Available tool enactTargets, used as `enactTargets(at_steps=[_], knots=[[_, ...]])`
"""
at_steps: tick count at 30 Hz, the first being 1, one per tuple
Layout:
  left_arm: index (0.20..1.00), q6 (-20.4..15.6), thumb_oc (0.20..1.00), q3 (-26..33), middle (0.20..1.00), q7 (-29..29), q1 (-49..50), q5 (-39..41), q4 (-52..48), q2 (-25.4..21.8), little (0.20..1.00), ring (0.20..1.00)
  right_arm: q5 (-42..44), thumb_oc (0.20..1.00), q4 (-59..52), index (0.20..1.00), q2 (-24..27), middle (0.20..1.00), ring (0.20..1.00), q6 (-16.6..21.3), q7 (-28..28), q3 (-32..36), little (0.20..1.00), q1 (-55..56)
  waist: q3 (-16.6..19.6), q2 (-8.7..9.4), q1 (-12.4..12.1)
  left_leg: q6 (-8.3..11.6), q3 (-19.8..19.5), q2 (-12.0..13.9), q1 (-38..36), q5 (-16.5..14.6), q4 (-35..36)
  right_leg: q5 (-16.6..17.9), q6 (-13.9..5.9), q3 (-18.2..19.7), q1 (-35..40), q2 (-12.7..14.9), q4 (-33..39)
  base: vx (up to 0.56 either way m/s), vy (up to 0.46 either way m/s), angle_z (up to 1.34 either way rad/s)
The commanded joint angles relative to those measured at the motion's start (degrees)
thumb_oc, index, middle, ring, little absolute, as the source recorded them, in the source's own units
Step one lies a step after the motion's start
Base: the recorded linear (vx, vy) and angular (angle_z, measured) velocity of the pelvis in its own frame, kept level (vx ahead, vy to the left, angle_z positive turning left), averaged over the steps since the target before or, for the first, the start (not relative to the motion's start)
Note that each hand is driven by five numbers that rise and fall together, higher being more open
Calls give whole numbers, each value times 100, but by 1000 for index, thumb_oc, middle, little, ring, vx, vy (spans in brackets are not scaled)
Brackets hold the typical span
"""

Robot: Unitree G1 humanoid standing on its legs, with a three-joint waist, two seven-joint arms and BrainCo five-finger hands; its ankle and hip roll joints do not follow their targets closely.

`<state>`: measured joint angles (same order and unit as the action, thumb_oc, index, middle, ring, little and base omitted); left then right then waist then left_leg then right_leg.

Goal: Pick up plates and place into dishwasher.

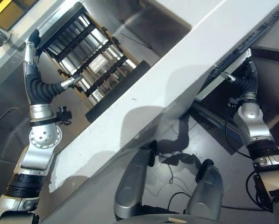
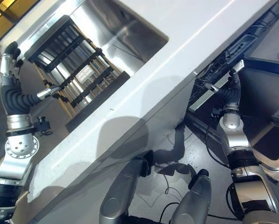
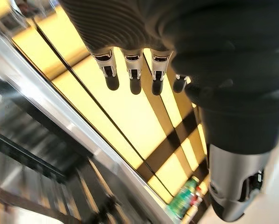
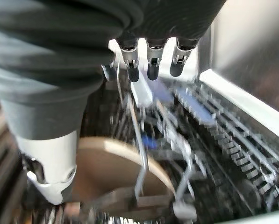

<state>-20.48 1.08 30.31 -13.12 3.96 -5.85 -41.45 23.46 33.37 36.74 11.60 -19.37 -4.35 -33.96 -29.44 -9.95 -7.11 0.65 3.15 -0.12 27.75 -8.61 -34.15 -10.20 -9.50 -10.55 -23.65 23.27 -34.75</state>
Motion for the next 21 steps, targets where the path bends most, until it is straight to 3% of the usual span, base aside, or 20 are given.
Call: enactTargets(at_steps=[1, 12, 18, 21], knots=[[1000, -97, 1000, 217, 1000, 232, -229, -155, -287, -11, 1000, 1000, 79, 1000, -442, 1000, 130, 1000, 1000, 403, -176, 245, 1000, -92, 45, -7, 173, 163, 130, 116, -218, 183, 577, 500, 447, 232, 206, 143, 364, 2, -26, -21], [1000, 97, 1000, 205, 1000, 329, -424, -292, -273, -2, 1000, 1000, -252, 1000, -985, 1000, -31, 1000, 1000, 351, -854, 586, 1000, 587, 161, 122, 580, 213, 273, 171, -393, 249, 829, 829, 365, 455, 360, 47, 1010, -27, -21, -19], [1000, -99, 1000, 297, 1000, 415, -180, -380, -181, 155, 1000, 1000, -516, 1000, -1503, 1000, -301, 1000, 1000, 253, -1909, 1019, 1000, 1345, 241, 135, 897, 248, 379, 155, -605, 216, 988, 1040, 292, 667, 474, 51, 1388, -13, 61, -19], [1000, -249, 1000, 299, 1000, 462, 27, -376, -154, 264, 1000, 1000, -598, 1000, -1528, 1000, -390, 1000, 1000, 236, -2065, 1170, 1000, 1673, 293, 76, 1010, 247, 466, 131, -752, 216, 1126, 1158, 234, 760, 498, 97, 1558, 35, 110, -31]])
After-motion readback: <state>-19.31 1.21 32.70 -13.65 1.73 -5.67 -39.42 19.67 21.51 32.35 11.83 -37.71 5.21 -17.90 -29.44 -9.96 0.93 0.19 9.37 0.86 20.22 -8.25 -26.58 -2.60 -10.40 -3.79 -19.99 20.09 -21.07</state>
